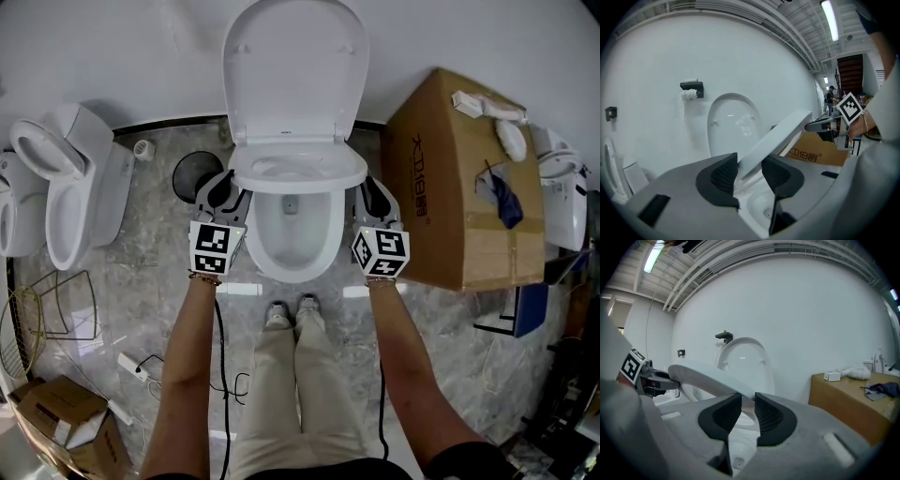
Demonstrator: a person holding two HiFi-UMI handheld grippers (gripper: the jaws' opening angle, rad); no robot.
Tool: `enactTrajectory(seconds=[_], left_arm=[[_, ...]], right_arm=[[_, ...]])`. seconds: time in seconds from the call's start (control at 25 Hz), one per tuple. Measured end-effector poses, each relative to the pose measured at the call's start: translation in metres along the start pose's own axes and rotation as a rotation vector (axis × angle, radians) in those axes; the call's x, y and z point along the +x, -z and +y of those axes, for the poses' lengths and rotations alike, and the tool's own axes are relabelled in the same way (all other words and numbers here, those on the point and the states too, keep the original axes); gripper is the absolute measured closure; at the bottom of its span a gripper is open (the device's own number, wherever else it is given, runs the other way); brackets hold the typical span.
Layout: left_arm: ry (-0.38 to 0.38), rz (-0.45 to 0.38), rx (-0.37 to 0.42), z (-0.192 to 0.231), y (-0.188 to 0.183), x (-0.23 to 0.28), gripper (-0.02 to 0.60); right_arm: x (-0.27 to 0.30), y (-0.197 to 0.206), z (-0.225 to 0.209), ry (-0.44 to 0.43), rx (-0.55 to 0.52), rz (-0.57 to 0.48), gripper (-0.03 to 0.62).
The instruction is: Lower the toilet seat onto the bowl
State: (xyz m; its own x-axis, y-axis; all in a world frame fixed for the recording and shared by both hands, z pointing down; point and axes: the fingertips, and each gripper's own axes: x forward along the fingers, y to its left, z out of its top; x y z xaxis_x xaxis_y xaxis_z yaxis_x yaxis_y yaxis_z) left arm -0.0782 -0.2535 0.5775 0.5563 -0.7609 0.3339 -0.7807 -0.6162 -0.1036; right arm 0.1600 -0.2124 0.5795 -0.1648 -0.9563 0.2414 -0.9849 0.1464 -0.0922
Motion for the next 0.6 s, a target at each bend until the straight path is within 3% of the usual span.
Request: enactTrajectory(seconds=[0.6], left_arm=[[0.03,0.028,0.043,-0.012,0.019,-0.012,0.422]], right_arm=[[-0.015,0.02,0.003,0.013,-0.004,0.025,0.513]])
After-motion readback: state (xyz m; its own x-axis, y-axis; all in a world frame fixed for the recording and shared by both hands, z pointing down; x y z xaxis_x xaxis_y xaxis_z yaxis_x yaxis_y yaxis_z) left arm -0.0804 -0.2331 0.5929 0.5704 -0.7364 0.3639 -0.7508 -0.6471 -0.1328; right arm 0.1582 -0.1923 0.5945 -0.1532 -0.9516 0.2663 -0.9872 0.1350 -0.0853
